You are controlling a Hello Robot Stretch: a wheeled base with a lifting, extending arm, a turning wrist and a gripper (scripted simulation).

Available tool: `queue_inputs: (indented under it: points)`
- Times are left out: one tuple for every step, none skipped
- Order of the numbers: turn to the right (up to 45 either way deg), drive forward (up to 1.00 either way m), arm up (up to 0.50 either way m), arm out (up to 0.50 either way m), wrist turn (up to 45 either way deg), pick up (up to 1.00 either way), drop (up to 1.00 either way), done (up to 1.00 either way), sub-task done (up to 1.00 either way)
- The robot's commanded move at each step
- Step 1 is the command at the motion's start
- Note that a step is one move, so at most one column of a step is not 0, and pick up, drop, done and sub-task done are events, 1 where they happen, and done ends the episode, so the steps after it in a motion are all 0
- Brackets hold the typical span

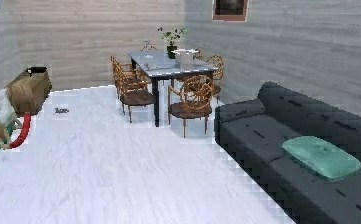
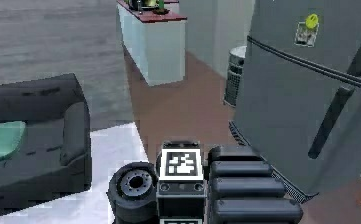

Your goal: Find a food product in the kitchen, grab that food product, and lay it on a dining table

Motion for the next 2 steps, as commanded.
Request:
queue_inputs:
  points:
    - [-27.0, 0.0, 0.0, 0.0, 0.0, 0.0, 0.0, 0.0, 0.0]
    - [0.0, 1.0, 0.0, 0.0, 0.0, 0.0, 0.0, 0.0, 0.0]
